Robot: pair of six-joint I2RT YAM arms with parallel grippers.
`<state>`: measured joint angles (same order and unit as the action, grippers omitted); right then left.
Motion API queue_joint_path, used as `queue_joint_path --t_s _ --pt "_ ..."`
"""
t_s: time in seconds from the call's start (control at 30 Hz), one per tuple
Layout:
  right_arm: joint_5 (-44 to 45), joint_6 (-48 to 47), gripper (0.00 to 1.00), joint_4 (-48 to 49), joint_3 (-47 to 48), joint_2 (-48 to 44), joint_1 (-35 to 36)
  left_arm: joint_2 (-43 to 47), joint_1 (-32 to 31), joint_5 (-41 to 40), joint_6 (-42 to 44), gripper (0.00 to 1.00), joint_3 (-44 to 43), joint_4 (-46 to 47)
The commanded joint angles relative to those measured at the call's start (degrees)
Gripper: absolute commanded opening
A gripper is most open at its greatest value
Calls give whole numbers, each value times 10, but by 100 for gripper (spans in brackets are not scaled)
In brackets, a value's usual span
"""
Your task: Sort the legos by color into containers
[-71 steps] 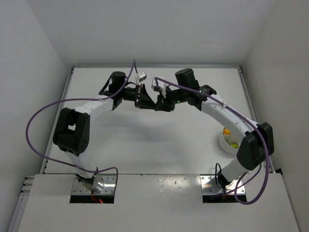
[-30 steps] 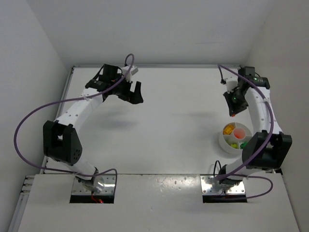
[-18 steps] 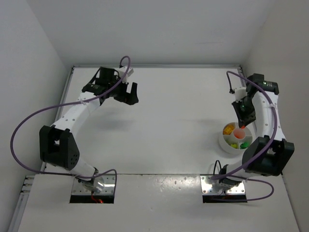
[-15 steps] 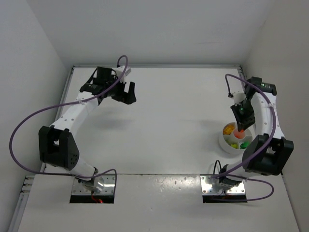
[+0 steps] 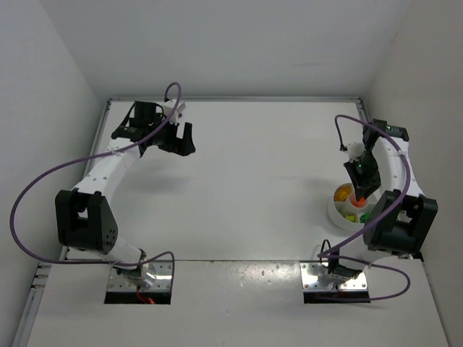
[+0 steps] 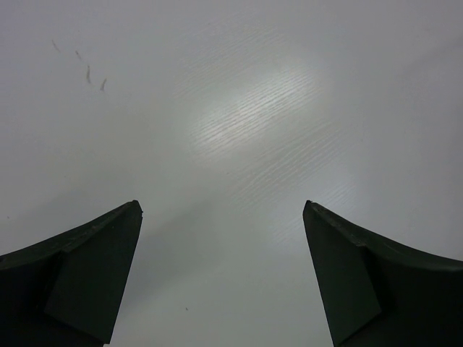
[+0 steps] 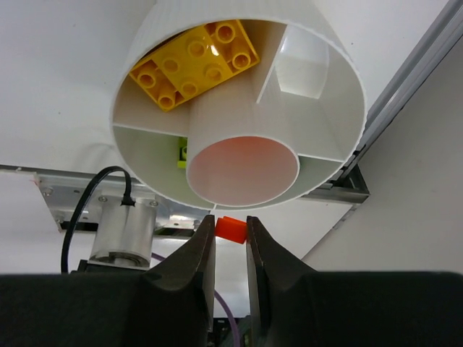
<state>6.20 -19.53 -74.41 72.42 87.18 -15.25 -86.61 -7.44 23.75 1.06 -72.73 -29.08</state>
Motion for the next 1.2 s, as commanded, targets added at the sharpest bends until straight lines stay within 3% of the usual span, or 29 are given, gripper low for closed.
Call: queue_joint_path --t_s 0.0,0.23,0.53,0.7,0.93,1.03,1.17 --pt "21 2 13 18 13 10 -3 23 12 3 5 100 7 12" --pt "28 7 31 23 24 10 -3 23 23 -8 0 100 18 23" --pt "8 12 36 18 52 10 -3 12 35 -39 0 100 23 39" --pt "-18 12 36 12 81 5 -3 -43 45 -106 10 83 -23 44" --pt "-43 12 36 7 87 -8 -3 -205 61 -153 19 52 -128 31" --pt "-48 12 36 7 92 -13 -3 -264 61 -189 -13 49 -159 31" --pt "-59 12 36 7 103 -13 -3 -308 61 -230 -58 55 -172 44"
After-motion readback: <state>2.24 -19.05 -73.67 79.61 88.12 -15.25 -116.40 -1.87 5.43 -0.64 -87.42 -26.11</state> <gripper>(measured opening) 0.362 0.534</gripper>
